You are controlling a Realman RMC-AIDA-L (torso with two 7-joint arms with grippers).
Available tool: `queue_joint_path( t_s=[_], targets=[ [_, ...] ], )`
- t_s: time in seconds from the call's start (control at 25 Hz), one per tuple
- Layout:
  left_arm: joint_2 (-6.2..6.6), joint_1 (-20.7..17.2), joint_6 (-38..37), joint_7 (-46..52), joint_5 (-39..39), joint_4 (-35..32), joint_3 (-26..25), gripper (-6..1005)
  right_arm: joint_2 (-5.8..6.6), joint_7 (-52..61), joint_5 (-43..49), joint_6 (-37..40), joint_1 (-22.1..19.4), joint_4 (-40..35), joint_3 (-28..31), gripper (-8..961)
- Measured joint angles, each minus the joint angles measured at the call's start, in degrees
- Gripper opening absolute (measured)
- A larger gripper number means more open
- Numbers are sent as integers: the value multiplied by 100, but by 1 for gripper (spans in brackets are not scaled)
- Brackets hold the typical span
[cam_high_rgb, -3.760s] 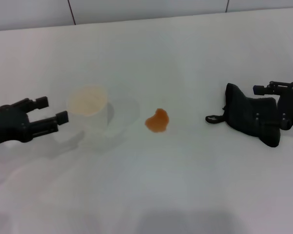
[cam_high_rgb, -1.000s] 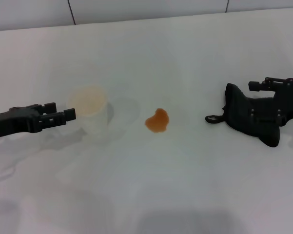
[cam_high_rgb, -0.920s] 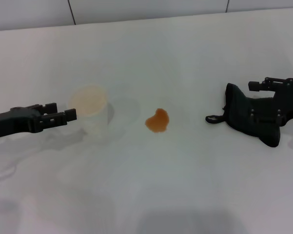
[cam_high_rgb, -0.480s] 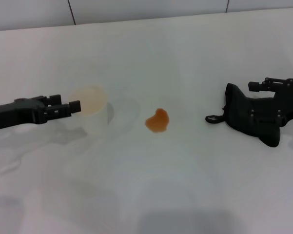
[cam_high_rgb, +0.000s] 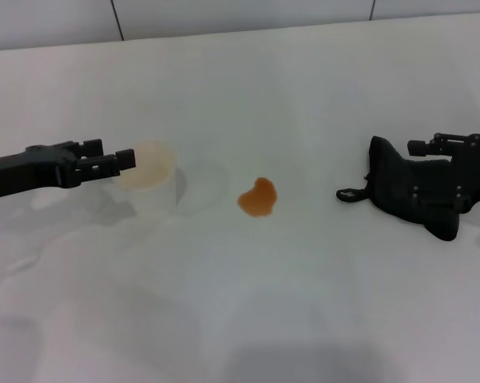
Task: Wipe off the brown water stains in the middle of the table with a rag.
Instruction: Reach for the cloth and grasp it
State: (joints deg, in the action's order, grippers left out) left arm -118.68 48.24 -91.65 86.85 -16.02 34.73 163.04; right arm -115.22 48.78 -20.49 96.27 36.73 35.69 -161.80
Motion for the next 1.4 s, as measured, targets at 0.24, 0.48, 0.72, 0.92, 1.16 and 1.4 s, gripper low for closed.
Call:
queue_joint_path(
  t_s=[0.24,0.48,0.72,0.92,1.16,1.4],
  targets=[
    [-3,18,18,17,5,-2,0,878,-10,457,267,544,263,799,-1,693],
    [-6,73,51,6,16,-2,0,878,-17,1163,500,1572,688,1935,-6,693],
    [-3,131,68,-11,21,-2,0,878,-53,2055,1683,1927,1392,2564,-8,692],
    [7,147,68,-5,17,0,0,878,-66,3146,2088,1532,1750,2480,1,691],
    [1,206,68,18,22,25,0,878,-72,3882,2499,817,2016,2298,0,687],
    [7,232,68,21,45,42,0,878,-72,4233,3259,521,2290,2108,-1,667]
  ],
)
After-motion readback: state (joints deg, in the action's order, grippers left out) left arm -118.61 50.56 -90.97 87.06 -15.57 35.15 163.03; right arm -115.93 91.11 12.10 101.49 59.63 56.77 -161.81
